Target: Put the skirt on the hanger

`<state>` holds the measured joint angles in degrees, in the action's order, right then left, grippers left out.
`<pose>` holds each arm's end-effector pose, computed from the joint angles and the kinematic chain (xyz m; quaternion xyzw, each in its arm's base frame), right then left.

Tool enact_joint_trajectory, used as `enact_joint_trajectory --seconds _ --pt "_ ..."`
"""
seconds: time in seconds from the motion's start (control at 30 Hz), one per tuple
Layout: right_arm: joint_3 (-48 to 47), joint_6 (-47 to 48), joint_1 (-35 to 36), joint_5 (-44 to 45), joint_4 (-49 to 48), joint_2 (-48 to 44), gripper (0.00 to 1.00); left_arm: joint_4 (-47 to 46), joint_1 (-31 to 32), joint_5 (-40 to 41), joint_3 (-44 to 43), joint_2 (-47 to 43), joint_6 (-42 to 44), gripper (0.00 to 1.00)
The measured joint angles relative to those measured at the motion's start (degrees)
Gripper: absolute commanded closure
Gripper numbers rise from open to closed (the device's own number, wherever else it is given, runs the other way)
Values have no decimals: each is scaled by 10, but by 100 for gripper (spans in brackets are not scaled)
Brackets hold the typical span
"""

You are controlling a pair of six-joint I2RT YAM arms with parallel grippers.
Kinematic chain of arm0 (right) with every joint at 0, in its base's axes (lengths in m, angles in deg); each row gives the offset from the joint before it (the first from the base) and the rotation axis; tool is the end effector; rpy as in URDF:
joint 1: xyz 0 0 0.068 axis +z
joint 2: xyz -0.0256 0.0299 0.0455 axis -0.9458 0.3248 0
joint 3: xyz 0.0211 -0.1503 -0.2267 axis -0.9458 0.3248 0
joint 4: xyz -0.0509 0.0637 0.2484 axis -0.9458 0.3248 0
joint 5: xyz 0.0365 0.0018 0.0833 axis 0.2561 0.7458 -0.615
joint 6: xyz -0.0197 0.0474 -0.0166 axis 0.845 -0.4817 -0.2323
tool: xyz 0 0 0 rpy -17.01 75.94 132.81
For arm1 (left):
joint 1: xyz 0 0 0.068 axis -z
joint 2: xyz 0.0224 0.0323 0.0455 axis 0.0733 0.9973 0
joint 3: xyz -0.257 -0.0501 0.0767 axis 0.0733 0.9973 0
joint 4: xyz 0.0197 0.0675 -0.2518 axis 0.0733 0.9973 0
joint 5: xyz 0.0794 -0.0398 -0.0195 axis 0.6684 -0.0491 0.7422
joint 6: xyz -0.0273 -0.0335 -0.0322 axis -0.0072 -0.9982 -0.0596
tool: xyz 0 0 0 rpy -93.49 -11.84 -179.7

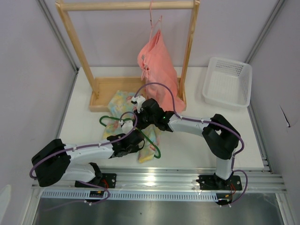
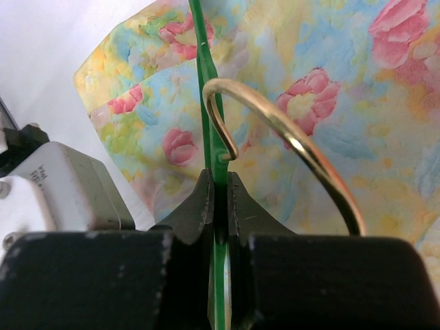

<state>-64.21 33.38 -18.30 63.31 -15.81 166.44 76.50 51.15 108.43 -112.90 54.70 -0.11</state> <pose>0.2507 0.3394 0.2087 -0.3347 0.8163 0.3149 0.3500 0.1316 -0.1656 0.1512 -0.0905 0.9436 -0.1060 0.3003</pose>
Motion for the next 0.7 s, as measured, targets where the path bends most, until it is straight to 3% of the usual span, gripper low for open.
enact_joint_trajectory --seconds 0.7 --pt "-16 0 -3 42 22 0 100 176 -2 27 -126 -124 84 100"
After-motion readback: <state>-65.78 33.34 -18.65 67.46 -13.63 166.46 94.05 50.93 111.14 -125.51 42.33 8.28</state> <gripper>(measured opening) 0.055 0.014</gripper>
